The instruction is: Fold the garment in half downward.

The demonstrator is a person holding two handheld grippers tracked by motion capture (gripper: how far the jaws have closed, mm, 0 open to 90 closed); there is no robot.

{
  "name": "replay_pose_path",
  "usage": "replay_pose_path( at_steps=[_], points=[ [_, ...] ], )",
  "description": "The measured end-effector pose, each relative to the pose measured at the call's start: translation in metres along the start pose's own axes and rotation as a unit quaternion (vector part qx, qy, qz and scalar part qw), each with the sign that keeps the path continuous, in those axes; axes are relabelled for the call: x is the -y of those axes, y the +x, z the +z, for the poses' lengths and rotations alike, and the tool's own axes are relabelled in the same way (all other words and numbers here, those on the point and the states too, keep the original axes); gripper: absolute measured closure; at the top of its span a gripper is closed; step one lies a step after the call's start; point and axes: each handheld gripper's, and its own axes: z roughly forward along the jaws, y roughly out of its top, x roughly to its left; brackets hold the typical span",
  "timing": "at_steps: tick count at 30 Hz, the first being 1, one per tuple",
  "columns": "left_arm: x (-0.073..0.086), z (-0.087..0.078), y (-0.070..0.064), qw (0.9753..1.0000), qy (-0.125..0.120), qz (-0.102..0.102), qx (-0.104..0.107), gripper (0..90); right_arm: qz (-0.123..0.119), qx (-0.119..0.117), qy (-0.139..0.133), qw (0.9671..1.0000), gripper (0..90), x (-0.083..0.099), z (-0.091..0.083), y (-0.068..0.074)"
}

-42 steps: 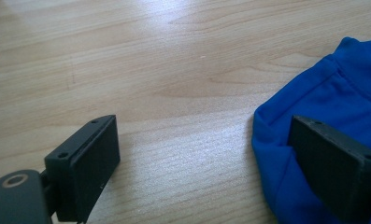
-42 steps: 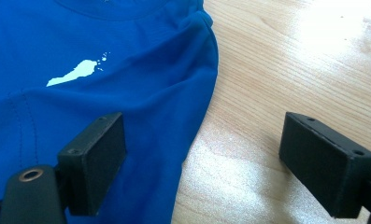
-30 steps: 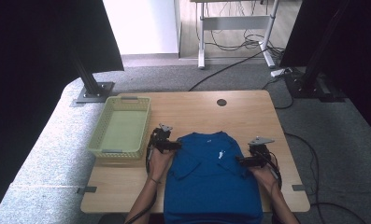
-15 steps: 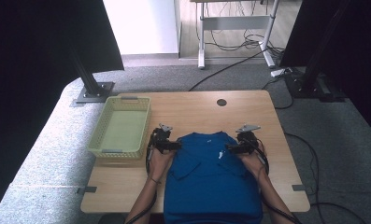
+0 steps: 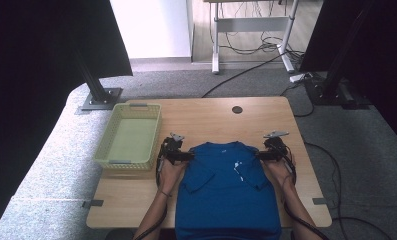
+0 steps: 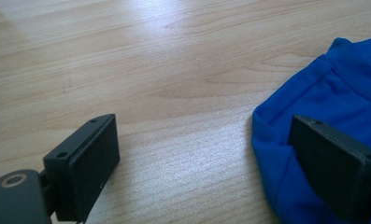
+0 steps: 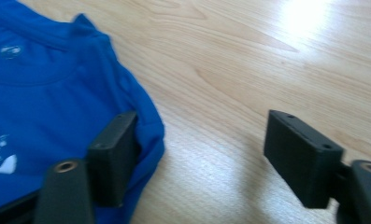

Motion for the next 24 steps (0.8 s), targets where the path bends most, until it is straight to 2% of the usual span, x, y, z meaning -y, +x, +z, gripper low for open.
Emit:
replay_pose_path(
  at_steps=[2,4,7,11,13,15,19,24],
  points=[
    [0.000,0.000,0.001,1.0000,-0.003,0.006,0.006,10.7,-0.014,-0.009,0.004,0.9999,38.6,-0.001,0.000,0.004],
    [0.000,-0.002,0.001,0.9997,-0.006,0.016,0.017,16.4,-0.028,-0.018,0.009,0.9994,49.0,-0.001,0.000,0.007],
    [0.000,-0.007,-0.002,0.9990,-0.003,0.029,0.034,31.9,-0.032,-0.030,0.013,0.9990,64.0,-0.001,-0.003,0.011],
    [-0.001,-0.013,-0.006,0.9978,0.006,0.035,0.057,62.4,-0.028,-0.046,0.014,0.9984,80.0,0.002,-0.005,0.017],
    [0.000,-0.014,-0.005,0.9969,0.006,0.034,0.071,74.2,-0.029,-0.051,0.015,0.9982,82.6,0.003,-0.006,0.019],
    [0.001,-0.013,-0.003,0.9960,0.004,0.022,0.087,82.9,-0.034,-0.051,0.018,0.9980,83.5,0.002,-0.006,0.021],
    [0.002,-0.014,-0.002,0.9951,0.004,0.018,0.097,85.8,-0.030,-0.060,0.011,0.9977,83.5,0.004,-0.008,0.022],
    [-0.002,-0.025,-0.002,0.9936,-0.028,0.021,0.107,86.2,-0.018,-0.073,-0.018,0.9970,83.7,0.004,-0.020,0.018]
  ],
)
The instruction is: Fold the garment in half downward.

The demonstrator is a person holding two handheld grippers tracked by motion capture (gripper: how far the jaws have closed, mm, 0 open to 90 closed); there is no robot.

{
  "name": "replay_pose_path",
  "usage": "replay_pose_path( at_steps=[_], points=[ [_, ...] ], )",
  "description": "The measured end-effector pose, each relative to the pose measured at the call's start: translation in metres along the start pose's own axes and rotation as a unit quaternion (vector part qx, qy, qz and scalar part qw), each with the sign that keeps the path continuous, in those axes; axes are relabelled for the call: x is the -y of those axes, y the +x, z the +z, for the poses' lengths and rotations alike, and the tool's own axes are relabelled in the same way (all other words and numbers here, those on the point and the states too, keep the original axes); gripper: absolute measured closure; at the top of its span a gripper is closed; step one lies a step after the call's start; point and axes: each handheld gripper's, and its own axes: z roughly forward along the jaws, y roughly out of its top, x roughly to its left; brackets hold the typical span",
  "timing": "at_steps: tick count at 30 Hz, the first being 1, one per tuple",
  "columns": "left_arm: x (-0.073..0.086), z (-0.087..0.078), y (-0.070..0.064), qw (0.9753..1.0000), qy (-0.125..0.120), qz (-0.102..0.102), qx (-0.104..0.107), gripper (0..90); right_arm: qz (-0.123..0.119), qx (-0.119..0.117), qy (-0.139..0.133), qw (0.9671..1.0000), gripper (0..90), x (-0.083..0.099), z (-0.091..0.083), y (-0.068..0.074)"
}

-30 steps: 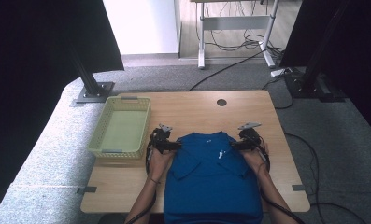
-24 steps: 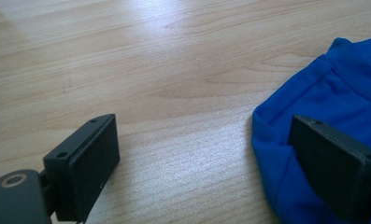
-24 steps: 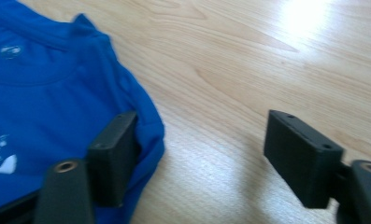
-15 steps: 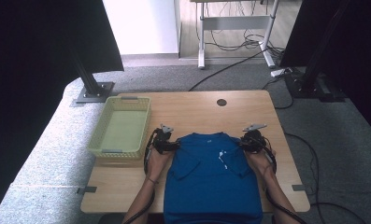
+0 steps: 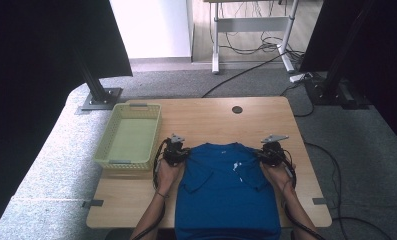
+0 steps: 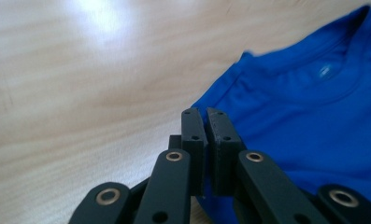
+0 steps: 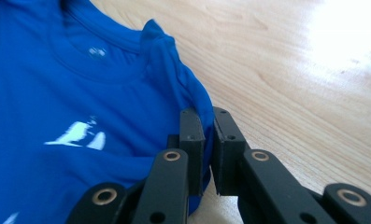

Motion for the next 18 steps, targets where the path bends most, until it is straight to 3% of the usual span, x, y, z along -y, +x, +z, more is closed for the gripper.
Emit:
replay_pose_path(
  at_steps=[6,9,13,18],
  points=[
    [-0.007,-0.020,-0.011,0.9991,-0.032,0.024,0.015,86.4,0.000,-0.022,-0.029,0.9994,83.8,-0.001,-0.025,0.004],
    [-0.006,-0.032,-0.013,0.9982,-0.047,0.023,0.028,86.4,0.001,-0.036,-0.040,0.9985,83.8,0.002,-0.037,0.008],
    [0.002,-0.047,-0.015,0.9969,-0.060,0.014,0.048,86.3,0.013,-0.058,-0.044,0.9973,83.8,0.012,-0.049,0.011],
    [0.022,-0.059,-0.022,0.9966,-0.051,0.012,0.064,86.2,0.028,-0.081,-0.031,0.9958,83.8,0.032,-0.054,0.014]
  ],
)
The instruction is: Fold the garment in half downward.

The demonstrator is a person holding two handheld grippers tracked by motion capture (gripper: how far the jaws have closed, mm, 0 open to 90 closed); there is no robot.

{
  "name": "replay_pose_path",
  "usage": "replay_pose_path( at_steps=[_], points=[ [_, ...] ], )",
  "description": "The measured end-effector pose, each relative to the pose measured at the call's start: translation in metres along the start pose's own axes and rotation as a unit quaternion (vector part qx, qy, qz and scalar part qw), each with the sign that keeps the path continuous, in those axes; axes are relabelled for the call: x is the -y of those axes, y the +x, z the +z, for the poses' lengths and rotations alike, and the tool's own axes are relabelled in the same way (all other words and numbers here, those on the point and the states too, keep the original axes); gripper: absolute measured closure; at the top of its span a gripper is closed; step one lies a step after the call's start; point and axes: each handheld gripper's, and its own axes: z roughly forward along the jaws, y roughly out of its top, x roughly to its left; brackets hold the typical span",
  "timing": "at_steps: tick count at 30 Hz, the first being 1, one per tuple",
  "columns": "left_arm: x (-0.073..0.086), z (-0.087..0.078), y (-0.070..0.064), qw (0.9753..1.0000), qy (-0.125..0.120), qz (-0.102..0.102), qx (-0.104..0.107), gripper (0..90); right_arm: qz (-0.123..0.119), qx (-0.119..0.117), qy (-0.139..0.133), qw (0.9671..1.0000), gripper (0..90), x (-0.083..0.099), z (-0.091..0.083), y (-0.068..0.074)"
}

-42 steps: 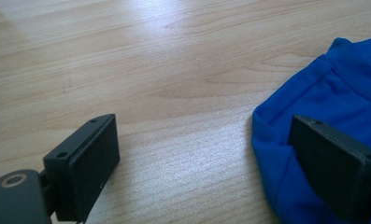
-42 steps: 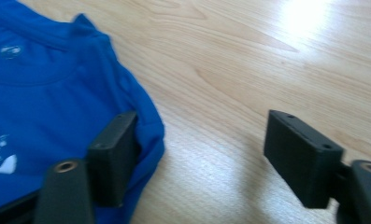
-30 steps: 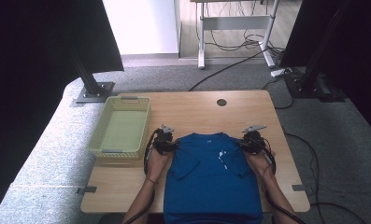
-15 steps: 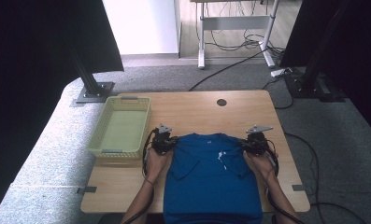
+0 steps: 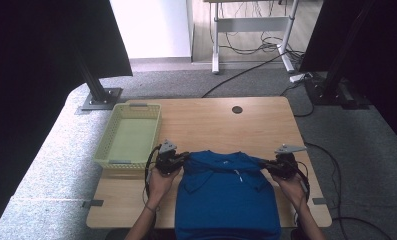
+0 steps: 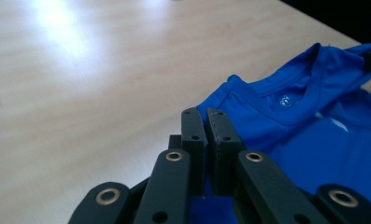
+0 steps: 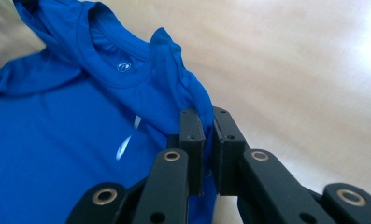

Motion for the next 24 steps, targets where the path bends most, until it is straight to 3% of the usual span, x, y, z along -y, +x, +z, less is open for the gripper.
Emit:
replay_pose_path(
  at_steps=[5,8,9,11,14,24],
  points=[
    [0.024,0.003,-0.011,0.9994,0.035,0.004,0.009,86.2,0.010,-0.024,0.032,0.9991,83.7,0.020,0.005,0.005],
    [0.036,0.011,-0.016,0.9978,0.065,0.012,0.007,86.1,0.007,-0.031,0.062,0.9976,83.5,0.027,0.009,0.008],
    [0.039,0.014,-0.016,0.9978,0.065,0.010,0.012,86.0,0.006,-0.028,0.061,0.9977,83.6,0.028,0.009,0.009],
    [0.038,0.015,-0.015,0.9978,0.064,0.002,0.015,86.0,-0.001,-0.017,0.064,0.9978,83.7,0.027,0.009,0.012],
    [0.036,0.018,-0.013,0.9978,0.065,0.015,0.006,85.7,-0.012,-0.003,0.066,0.9977,83.9,0.025,0.011,0.014],
    [0.021,0.038,0.006,0.9981,0.056,0.016,-0.020,85.6,-0.006,0.013,0.050,0.9987,83.9,0.014,0.025,-0.001]
  ],
)
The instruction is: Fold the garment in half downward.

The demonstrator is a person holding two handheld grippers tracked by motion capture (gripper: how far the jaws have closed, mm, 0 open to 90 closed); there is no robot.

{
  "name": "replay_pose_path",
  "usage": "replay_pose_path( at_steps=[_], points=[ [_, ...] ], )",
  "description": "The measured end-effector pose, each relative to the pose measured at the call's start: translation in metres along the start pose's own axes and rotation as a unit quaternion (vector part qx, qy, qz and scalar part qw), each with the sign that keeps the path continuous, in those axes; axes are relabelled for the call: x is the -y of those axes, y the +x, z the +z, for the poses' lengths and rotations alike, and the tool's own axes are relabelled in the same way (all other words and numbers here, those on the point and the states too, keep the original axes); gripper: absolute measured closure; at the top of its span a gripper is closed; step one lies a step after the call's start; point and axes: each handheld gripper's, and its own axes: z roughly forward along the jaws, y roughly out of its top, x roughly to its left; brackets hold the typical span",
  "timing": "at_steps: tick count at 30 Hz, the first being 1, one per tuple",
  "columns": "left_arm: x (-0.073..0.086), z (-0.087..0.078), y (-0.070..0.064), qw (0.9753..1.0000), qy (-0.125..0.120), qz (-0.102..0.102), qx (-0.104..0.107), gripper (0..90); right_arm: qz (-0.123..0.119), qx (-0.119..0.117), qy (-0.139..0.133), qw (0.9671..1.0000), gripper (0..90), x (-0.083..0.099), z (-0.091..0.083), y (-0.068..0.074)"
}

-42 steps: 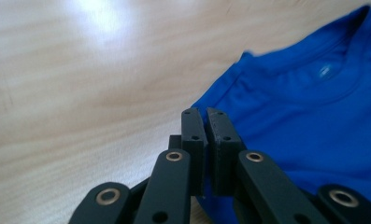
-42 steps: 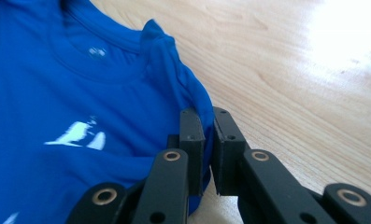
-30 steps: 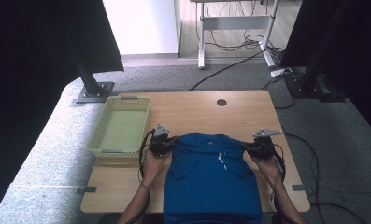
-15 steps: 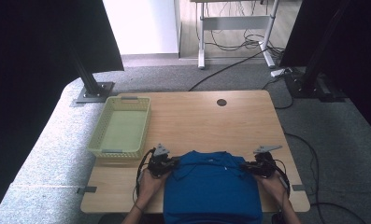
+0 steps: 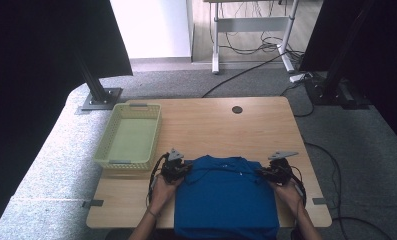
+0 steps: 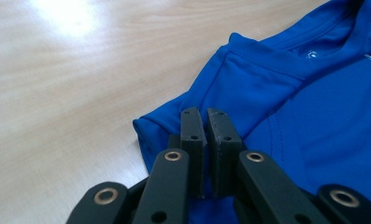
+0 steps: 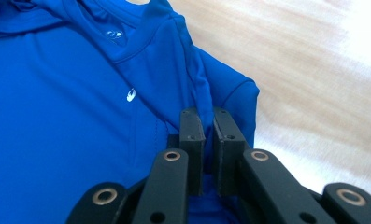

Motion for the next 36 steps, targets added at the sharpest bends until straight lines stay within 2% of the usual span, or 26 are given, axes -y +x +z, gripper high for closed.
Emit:
replay_pose_path(
  at_steps=[9,12,16,18,20,21,24,25,27,30,32,36],
  points=[
    [-0.021,0.023,0.016,0.9995,-0.004,-0.001,-0.031,85.3,0.003,0.040,-0.003,0.9992,83.9,-0.021,0.016,-0.013],
    [-0.030,0.033,0.021,0.9992,-0.004,-0.002,-0.041,85.3,0.012,0.050,-0.006,0.9987,83.9,-0.030,0.024,-0.021],
    [-0.034,0.037,0.026,0.9992,-0.004,-0.013,-0.038,85.3,0.023,0.050,-0.008,0.9985,83.9,-0.038,0.030,-0.027],
    [-0.034,0.036,0.030,0.9993,-0.007,-0.028,-0.024,84.2,0.027,0.043,-0.007,0.9987,83.8,-0.039,0.031,-0.030],
    [-0.034,0.035,0.033,0.9990,-0.007,-0.040,-0.019,84.4,0.024,0.038,-0.008,0.9990,83.8,-0.038,0.030,-0.031],
    [-0.035,0.033,0.034,0.9986,-0.009,-0.048,-0.023,85.0,0.012,0.046,-0.010,0.9988,83.8,-0.038,0.028,-0.030],
    [-0.037,0.023,0.036,0.9977,-0.028,-0.056,-0.024,85.6,0.004,0.050,-0.021,0.9985,83.8,-0.037,0.022,-0.028],
    [-0.038,0.017,0.035,0.9976,-0.036,-0.054,-0.022,85.8,0.000,0.049,-0.038,0.9981,83.8,-0.037,0.011,-0.027],
    [-0.040,0.003,0.030,0.9976,-0.051,-0.044,-0.017,85.8,-0.004,0.047,-0.048,0.9978,83.8,-0.038,0.002,-0.025],
    [-0.041,-0.010,0.022,0.9976,-0.061,-0.030,-0.009,85.8,-0.006,0.039,-0.066,0.9971,83.8,-0.036,-0.014,-0.020],
    [-0.038,-0.017,0.016,0.9980,-0.060,-0.017,-0.008,85.8,-0.007,0.034,-0.072,0.9968,83.8,-0.033,-0.023,-0.017],
    [-0.026,-0.023,0.010,0.9987,-0.048,-0.016,0.009,85.8,-0.002,0.020,-0.062,0.9979,83.8,-0.021,-0.031,-0.013]
  ],
)
